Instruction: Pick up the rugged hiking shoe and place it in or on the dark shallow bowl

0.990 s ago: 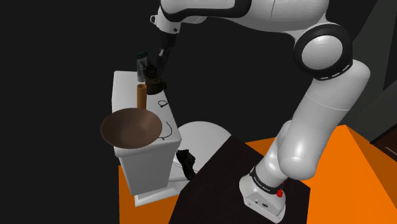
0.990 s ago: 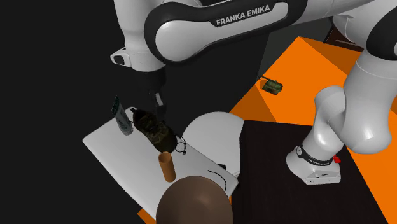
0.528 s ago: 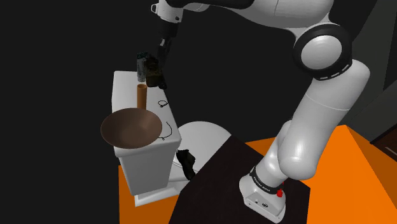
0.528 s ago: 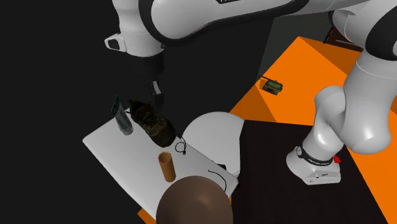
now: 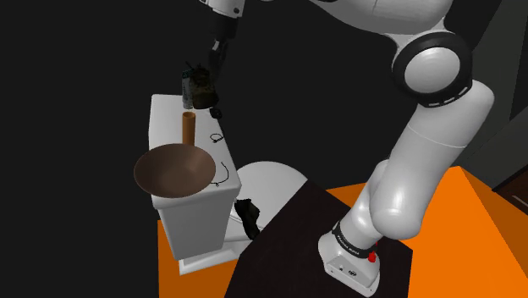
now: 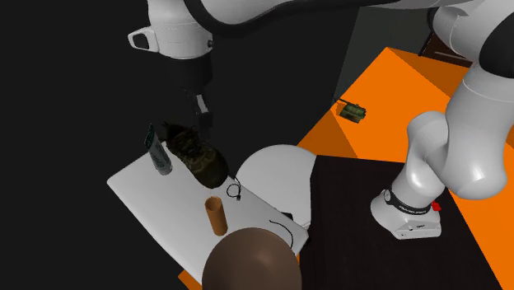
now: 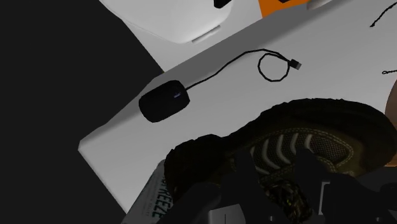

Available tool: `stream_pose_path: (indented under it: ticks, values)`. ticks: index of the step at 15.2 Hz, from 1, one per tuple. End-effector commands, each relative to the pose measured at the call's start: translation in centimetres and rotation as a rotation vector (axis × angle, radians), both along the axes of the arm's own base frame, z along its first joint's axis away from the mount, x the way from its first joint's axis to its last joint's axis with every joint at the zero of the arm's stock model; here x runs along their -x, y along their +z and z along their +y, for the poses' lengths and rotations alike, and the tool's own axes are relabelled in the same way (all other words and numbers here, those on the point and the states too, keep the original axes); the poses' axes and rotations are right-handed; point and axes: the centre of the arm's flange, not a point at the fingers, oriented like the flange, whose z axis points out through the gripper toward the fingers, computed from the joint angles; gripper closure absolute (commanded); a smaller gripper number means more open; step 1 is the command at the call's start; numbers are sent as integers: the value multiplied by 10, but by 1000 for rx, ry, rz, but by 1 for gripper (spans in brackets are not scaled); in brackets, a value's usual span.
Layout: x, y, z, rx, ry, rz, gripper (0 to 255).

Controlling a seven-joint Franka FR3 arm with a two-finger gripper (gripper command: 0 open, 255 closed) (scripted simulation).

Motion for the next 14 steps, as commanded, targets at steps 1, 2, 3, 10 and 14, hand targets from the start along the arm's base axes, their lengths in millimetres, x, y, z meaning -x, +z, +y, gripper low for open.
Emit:
stream_pose_path:
  ticks: [1, 2, 3, 10, 14]
  values:
    - [17, 3, 18, 0, 0, -1, 255]
    - [25, 4, 29, 0, 0, -1, 255]
    - [33, 5, 39, 0, 0, -1, 255]
    - [91, 13, 111, 0, 0, -1, 255]
    - [123, 17, 152, 0, 0, -1, 255]
